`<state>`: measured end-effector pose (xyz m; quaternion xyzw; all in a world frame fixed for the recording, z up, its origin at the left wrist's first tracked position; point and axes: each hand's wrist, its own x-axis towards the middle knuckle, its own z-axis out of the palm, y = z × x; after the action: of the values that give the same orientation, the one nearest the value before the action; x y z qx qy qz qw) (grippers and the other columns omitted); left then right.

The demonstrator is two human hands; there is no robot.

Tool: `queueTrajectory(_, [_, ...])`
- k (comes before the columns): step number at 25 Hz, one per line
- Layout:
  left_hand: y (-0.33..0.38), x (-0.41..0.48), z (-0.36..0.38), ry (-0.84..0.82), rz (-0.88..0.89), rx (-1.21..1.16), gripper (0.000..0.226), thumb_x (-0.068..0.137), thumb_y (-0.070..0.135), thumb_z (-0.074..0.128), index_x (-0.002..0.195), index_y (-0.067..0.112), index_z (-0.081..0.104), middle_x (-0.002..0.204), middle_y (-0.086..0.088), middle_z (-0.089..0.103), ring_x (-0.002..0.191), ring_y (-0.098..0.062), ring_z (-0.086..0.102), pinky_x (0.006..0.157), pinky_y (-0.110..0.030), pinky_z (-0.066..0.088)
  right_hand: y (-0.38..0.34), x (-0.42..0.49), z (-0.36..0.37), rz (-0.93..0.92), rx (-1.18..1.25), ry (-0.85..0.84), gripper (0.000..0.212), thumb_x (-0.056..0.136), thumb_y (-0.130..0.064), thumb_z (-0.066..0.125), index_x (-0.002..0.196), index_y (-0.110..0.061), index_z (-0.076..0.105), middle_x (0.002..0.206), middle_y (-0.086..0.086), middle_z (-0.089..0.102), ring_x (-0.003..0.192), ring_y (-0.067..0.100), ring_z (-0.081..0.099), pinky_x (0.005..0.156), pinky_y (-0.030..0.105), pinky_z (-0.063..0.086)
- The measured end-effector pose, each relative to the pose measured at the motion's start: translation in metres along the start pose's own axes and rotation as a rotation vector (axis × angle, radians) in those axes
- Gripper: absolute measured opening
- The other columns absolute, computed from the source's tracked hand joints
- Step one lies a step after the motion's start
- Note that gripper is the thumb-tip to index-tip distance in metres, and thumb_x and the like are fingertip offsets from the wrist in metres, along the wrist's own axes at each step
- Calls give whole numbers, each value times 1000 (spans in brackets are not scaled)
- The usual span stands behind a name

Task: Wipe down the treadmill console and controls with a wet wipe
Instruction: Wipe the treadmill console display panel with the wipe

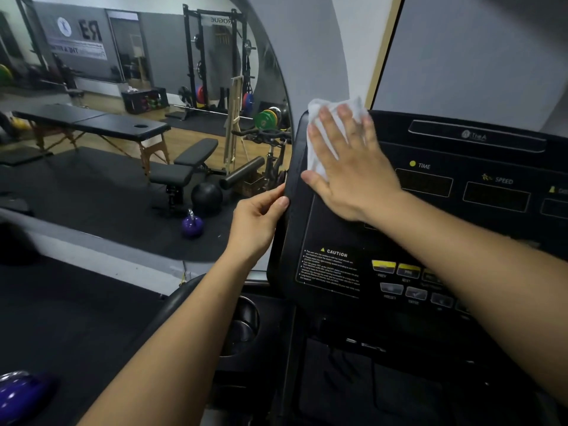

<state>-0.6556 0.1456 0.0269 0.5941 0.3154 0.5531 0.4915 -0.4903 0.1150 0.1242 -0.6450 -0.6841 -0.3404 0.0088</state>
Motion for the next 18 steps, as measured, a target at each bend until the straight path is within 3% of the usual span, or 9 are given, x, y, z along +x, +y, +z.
queueTrajectory(3, [0,-4,7,84,-20,-5,30,96,8,58,125,5,64,115,-5,71,102,-3,65,91,-21,51,-34,-16,11,-72,-15,-8,82,93,-69,6,157,-17,-3,164,12,-10,149,35,-13,118,57,-5])
queueTrajectory(7, [0,-14,7,75,-178,-165,22,97,14,58,113,20,72,110,-6,74,106,-18,68,90,-35,56,-63,-82,39,-267,18,-6,84,93,-66,22,156,-11,15,163,13,1,151,37,-2,119,58,2])
queueTrajectory(10, [-3,-21,13,144,-227,-231,27,98,10,55,113,28,70,110,-2,74,105,-15,69,88,-29,55,-46,-86,44,-365,-16,22,80,92,-65,21,155,-15,23,161,9,5,151,31,3,120,54,6])
queueTrajectory(14, [-6,-24,17,152,-157,-188,31,102,12,47,124,20,66,117,0,72,113,-14,65,99,-33,51,13,-13,10,-149,-97,16,78,92,-66,0,156,-22,-8,161,6,-17,150,30,-13,120,54,-6])
queueTrajectory(18, [-9,-30,18,135,-133,-119,28,104,20,45,120,21,68,111,4,73,107,-8,66,88,-21,52,11,11,-1,7,-19,31,80,93,-69,3,157,-22,-5,164,9,-12,150,33,-13,119,57,-5])
